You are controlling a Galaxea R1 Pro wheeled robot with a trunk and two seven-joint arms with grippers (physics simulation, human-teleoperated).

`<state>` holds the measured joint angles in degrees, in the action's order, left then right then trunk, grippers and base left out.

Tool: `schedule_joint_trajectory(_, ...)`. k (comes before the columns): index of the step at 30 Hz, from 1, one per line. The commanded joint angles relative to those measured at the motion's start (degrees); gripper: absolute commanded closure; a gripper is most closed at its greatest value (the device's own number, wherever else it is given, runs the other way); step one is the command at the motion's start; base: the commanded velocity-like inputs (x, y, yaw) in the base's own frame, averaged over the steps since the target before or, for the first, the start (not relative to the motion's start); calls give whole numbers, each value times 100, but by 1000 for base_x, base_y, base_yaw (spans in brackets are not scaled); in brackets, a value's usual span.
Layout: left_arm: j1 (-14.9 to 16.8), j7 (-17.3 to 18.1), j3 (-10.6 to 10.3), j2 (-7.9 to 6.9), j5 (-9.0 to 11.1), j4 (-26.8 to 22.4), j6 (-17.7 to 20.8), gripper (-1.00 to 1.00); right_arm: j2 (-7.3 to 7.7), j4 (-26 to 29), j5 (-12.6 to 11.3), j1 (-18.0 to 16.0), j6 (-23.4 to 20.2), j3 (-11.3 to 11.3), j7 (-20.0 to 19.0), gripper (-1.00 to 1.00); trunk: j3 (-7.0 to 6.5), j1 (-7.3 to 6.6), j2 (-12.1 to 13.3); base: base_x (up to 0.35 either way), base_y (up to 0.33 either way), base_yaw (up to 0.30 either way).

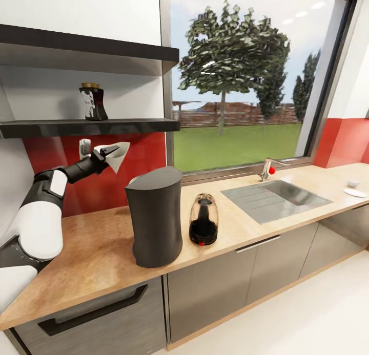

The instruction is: Set up a coffee station on the kitchen countertop: keep the coffee maker on the countertop, move the bottle of coffee from the kitchen shelf to the counter next to the coffee maker, place a paper coffee filter on top of the coffee maker, put the saucer next to the coffee maker with the coffee cup on the saucer, and place the electric kettle next to the coffee maker.

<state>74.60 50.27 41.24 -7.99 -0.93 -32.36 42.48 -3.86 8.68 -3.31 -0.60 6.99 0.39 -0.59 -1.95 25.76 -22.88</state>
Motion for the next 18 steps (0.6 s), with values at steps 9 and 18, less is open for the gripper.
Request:
schedule_joint_trajectory(9,2,142,102,-18,-1,9,34,100,0,-7,-34,-2,22,14,-6,-100,3,2,-4,0,0,0)
schedule_joint_trajectory(18,2,104,62,-35,473,12,25,100,0,-15,-31,-2,22,14,-7,-100,3,2,-4,130,0,0)
